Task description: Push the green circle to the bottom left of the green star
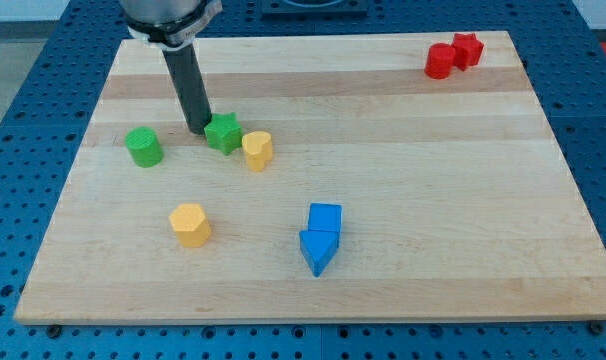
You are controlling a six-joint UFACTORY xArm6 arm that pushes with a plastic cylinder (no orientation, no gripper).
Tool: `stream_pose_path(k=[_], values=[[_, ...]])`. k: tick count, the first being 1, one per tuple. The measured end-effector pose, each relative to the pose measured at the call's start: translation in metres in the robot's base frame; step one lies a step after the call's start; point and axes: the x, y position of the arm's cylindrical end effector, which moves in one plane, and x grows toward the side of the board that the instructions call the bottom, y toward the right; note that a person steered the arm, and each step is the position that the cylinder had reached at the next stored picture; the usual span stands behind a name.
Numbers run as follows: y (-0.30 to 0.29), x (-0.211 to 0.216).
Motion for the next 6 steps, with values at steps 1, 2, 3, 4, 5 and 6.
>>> stream_pose_path(k=[1, 2, 3, 4, 5, 6], values=[[-0.027, -0.007], [-0.065, -0.004], [-0.085, 0.009], [-0.085, 0.021], [-0.084, 0.024], [-0.081, 0.037]])
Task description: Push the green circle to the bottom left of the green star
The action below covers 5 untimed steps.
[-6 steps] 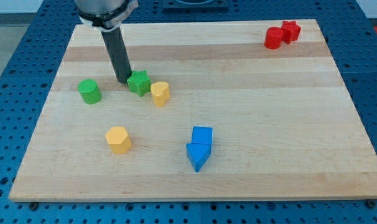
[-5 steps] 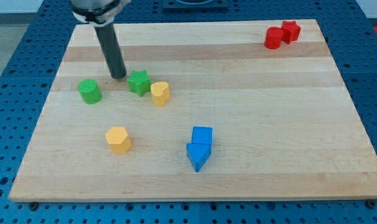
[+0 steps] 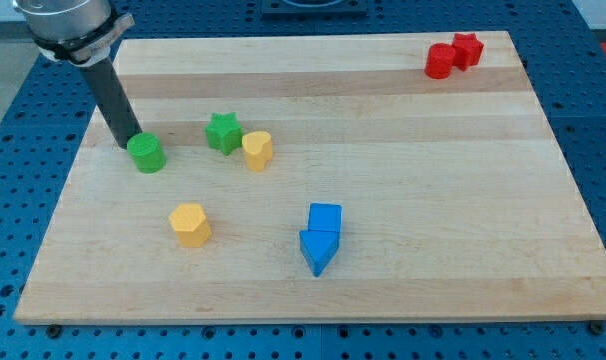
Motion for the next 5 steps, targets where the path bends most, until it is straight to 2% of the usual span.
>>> stream_pose_path(k=[3, 5], values=[[0.001, 0.062], [0.018, 0.053]])
